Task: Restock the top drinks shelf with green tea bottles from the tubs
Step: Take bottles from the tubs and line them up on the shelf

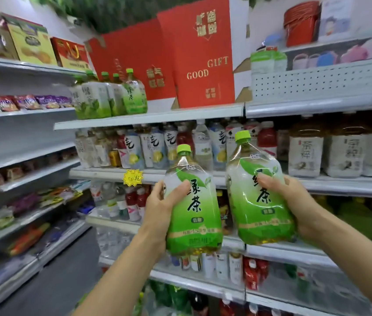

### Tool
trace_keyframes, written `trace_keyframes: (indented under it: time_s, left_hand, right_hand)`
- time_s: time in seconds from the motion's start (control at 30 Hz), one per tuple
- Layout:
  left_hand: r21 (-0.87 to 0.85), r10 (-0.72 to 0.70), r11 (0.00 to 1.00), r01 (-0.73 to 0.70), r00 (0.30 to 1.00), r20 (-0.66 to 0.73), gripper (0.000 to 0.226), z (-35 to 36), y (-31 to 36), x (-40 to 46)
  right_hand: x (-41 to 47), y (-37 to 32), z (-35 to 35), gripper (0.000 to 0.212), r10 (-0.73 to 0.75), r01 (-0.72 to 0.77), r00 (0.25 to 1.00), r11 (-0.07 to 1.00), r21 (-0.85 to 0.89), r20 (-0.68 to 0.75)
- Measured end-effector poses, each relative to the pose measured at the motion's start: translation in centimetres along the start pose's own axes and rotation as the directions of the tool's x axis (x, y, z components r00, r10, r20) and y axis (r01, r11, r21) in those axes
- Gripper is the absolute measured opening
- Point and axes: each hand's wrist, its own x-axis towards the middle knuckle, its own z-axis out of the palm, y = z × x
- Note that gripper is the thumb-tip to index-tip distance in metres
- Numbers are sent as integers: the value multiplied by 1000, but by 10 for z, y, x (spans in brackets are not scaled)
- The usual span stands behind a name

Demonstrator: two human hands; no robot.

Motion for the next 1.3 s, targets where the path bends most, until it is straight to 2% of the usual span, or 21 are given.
trace_keyframes:
  time_s: [0.07,0.2,0.27,0.4,0.57,0.77,0.9,1.0,1.13,1.3]
  left_hand:
    - [-6,9,1000,-9,1000,-5,63,-27,14,16]
    - [-43,40,998,-40,999,-8,77,-67,36,52]
    - [-48,70,996,-70,998,-1,75,-81,44,72]
    - [-90,127,988,-129,992,-26,90,-101,56,112]
    - [-95,185,978,-187,982,-33,76,-125,69,162]
    - [-132,208,968,-215,976,-71,65,-164,85,223]
    - [-128,233,963,-237,971,-49,79,-194,97,267]
    - [-141,229,963,-229,973,-12,88,-217,108,301]
    - [-154,217,967,-204,974,72,89,-247,123,345]
    - [-166,269,955,-247,955,126,88,-268,145,403]
  right_hand:
    - [12,-4,24,46,-14,14,1000,1000,19,-18]
    - [48,-14,60,56,-87,86,995,996,-29,-55]
    - [71,-21,73,58,-125,122,990,991,-55,-63]
    - [117,-37,94,49,-186,180,981,978,-101,-47]
    - [183,-59,120,45,-264,255,963,960,-116,-63]
    - [275,-80,163,64,-390,367,904,918,-150,-177]
    - [329,-91,194,64,-479,439,839,876,-200,-257]
    - [365,-89,215,67,-523,453,792,850,-269,-316]
    - [406,-82,235,72,-554,435,745,826,-358,-372]
    - [439,-80,247,75,-492,352,815,840,-413,-306]
